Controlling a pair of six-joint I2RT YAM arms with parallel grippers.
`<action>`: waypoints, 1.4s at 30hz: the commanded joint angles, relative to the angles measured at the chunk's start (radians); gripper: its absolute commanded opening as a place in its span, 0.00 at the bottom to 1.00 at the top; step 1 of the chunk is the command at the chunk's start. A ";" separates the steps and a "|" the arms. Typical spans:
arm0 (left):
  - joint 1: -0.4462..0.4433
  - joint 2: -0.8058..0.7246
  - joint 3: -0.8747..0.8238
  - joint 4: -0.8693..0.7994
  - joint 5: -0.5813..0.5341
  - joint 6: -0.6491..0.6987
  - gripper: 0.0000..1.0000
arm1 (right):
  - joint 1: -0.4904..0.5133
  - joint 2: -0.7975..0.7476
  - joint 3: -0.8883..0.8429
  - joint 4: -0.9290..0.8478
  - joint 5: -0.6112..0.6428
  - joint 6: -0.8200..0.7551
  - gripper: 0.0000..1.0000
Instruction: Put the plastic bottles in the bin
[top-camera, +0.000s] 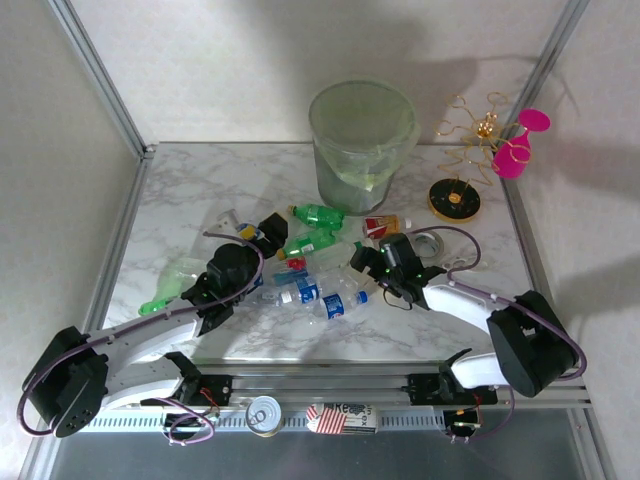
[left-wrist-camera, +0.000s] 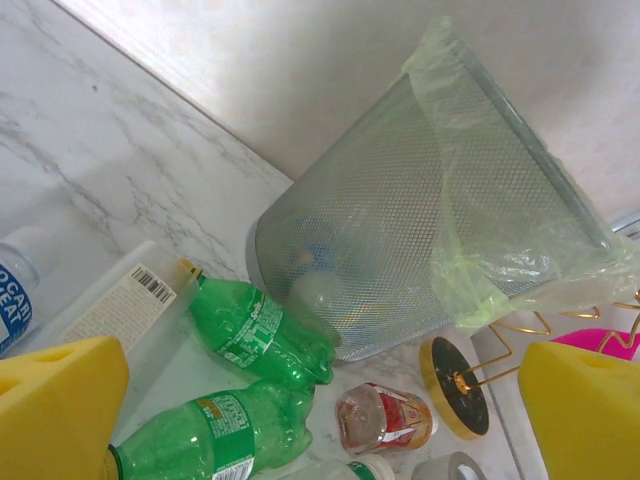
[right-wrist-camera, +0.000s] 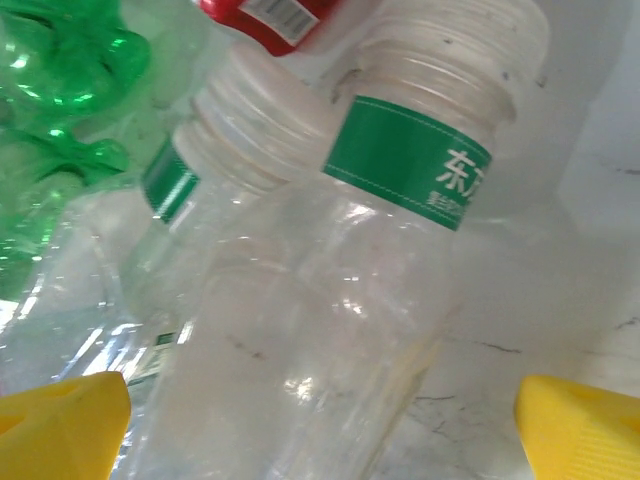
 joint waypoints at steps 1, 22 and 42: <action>-0.002 0.004 -0.008 0.070 -0.018 -0.042 1.00 | 0.008 0.030 0.016 0.033 0.032 0.026 0.99; -0.002 0.046 0.052 0.051 -0.035 -0.008 1.00 | 0.037 0.079 -0.040 0.077 0.124 0.059 0.78; 0.002 0.065 0.036 0.029 -0.161 -0.039 1.00 | 0.037 -0.111 -0.076 0.101 0.136 -0.104 0.42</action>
